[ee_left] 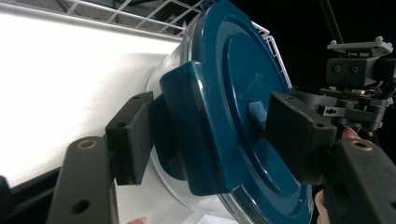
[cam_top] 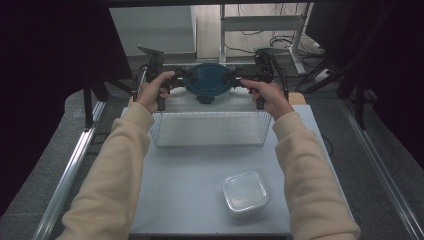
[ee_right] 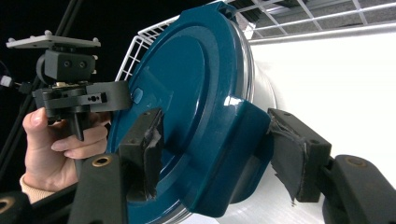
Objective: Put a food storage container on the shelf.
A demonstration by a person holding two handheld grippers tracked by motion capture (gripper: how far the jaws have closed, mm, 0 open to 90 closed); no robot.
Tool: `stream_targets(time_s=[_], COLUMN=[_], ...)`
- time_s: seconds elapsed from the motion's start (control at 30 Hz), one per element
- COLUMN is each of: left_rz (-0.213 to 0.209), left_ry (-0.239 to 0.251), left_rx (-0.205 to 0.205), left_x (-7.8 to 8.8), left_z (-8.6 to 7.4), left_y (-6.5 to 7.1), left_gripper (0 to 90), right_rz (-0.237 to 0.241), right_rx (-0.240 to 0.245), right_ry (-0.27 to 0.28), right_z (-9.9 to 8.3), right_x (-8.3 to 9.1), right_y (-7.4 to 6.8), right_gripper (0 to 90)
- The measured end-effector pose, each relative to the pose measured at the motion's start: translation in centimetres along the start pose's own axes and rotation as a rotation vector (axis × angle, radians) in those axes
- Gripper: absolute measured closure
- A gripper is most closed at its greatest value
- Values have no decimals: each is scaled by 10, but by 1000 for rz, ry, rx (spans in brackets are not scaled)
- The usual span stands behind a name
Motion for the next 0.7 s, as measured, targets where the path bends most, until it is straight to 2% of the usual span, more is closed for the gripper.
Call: stream_targets(time_s=[0.1,0.17,0.23,0.27,0.33,0.37,0.43,0.47,0.53,0.57,0.7], left_rz=[13,57,86,91,92,92,124,133,147,167,205], left_ry=[4,26,61,78,98,104,117,121,127,125,109], left_rx=[-39,-67,-96,-106,-125,-141,-193,-206,-242,-265,-336], left_x=[0,2,7,10,16,20,29,32,39,42,53], left_z=[-1,0,0,0,-3,-5,-13,-16,-29,-35,-65], left_y=[0,-2,-1,1,5,7,9,10,10,9,5], left_gripper=[330,278,219,198,190,185,181,182,187,186,198], right_rz=[-13,-46,-85,-121,-135,-162,-210,-218,-218,-221,-231], right_rx=[4,30,73,110,148,179,230,245,278,296,362], right_ry=[16,30,45,62,48,46,66,79,88,88,96], right_z=[1,1,1,1,-2,-4,-7,-9,-14,-18,-36], right_x=[-1,-2,-1,1,3,5,14,19,28,31,45], right_y=[-1,-2,-5,-5,-11,-12,-16,-18,-20,-21,-18], right_gripper=[360,258,178,149,90,82,76,76,77,77,101])
Point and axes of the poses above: each handheld gripper's, and its own axes: x roughly backward along the jaws, z roughly out of its top, y roughly to its right, the point moved 10 cm from there along -x, roughly forward along the jaws, and after that the axes turned 1 degree about -z, right-handed, at the moved point
